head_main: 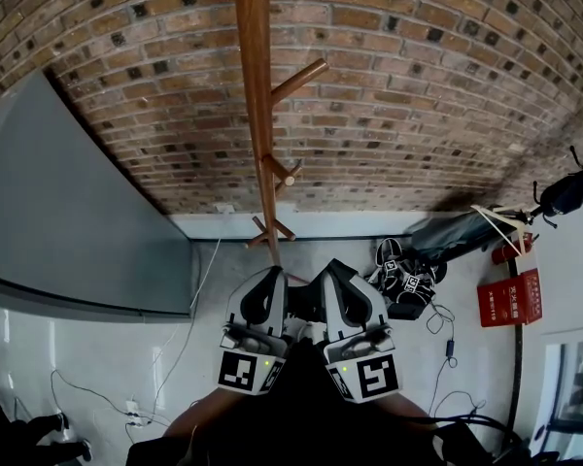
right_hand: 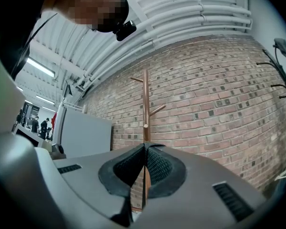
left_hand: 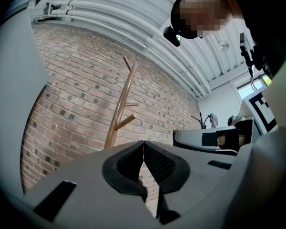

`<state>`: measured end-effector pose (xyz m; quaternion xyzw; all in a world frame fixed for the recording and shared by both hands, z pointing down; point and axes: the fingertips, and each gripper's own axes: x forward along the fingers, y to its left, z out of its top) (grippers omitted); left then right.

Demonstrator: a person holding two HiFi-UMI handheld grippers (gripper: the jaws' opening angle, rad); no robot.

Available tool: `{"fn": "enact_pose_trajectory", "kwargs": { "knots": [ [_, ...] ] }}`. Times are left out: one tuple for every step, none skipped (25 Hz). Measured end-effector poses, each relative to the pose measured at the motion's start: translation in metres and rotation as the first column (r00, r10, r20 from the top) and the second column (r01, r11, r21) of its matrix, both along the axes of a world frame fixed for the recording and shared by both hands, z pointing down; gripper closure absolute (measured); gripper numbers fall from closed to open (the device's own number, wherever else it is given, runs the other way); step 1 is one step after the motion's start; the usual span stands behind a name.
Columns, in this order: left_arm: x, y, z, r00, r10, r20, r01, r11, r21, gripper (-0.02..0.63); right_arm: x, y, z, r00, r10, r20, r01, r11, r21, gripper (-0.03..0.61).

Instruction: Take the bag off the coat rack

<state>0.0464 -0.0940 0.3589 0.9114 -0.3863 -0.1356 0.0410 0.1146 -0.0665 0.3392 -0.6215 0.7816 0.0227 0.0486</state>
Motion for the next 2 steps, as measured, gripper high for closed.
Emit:
{"fn": "enact_pose_trajectory", "kwargs": {
  "knots": [
    [0.0002,0.0004,0.0005,1.0,0.001,0.0,-0.001,1.0,-0.001,0.597,-0.0002,0.0001,-0.0009,1.0,-0.001,0.0,0.001,1.0,0.003,0.56],
    [0.0005,0.0007,0.001,1.0,0.002,0.0,-0.002,1.0,-0.001,0.597,-0.0004,0.0001,-0.0017,1.0,-0.001,0.0,0.001,1.0,0.006,0.56]
  ]
}}
